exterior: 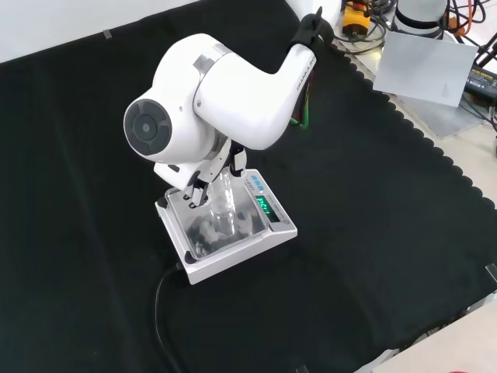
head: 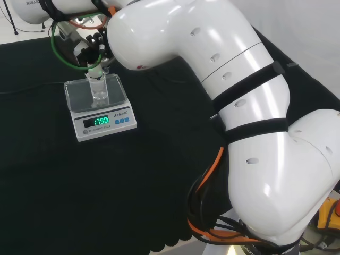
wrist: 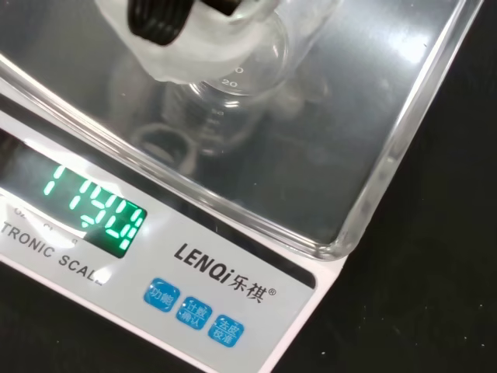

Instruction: Put the beaker on the electronic balance.

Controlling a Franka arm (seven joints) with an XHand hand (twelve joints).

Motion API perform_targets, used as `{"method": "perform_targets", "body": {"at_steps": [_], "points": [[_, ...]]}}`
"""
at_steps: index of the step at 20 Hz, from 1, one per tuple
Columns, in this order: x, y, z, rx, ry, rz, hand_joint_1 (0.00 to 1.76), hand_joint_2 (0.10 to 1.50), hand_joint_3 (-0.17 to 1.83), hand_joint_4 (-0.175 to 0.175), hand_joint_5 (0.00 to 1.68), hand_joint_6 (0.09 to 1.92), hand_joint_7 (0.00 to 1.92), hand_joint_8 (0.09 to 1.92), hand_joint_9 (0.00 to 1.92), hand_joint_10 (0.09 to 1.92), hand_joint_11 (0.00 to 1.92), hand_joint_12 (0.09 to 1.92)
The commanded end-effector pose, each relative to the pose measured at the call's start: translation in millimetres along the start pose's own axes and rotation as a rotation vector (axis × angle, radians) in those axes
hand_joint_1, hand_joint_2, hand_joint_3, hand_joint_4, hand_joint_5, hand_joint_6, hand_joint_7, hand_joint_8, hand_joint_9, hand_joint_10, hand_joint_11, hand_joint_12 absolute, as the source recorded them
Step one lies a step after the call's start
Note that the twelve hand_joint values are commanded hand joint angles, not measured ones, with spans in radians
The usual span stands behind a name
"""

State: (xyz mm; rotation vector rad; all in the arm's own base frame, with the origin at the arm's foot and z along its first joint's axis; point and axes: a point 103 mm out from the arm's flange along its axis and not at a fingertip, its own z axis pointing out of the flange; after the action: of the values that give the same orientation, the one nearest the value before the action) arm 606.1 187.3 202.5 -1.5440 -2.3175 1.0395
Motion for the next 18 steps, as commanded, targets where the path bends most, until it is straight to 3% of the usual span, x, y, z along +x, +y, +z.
{"method": "perform_targets", "body": {"at_steps": [1,8,12,15,18], "points": [[5.5,4.1,0.5,0.009,0.003,-0.003,1.08,1.12,0.04,-0.018,0.94,1.08,0.99,0.89,1.07,0.89,0.83,1.22],[5.5,6.3,0.2,0.02,0.013,-0.006,1.08,1.12,0.04,-0.016,0.93,1.09,0.98,0.89,1.07,0.89,0.82,1.22],[3.0,6.2,1.0,0.013,0.018,-0.013,1.05,1.13,0.03,0.048,0.92,1.11,0.84,0.91,1.01,0.89,0.74,1.28],[2.1,5.4,1.4,0.014,0.017,-0.01,1.04,1.06,-0.01,-0.024,0.79,1.01,0.79,0.9,0.98,0.87,0.71,1.29],[0.4,3.7,2.0,0.022,0.01,0.001,1.04,1.04,-0.03,-0.044,0.75,0.98,0.75,0.88,0.95,0.86,0.69,1.29]]}}
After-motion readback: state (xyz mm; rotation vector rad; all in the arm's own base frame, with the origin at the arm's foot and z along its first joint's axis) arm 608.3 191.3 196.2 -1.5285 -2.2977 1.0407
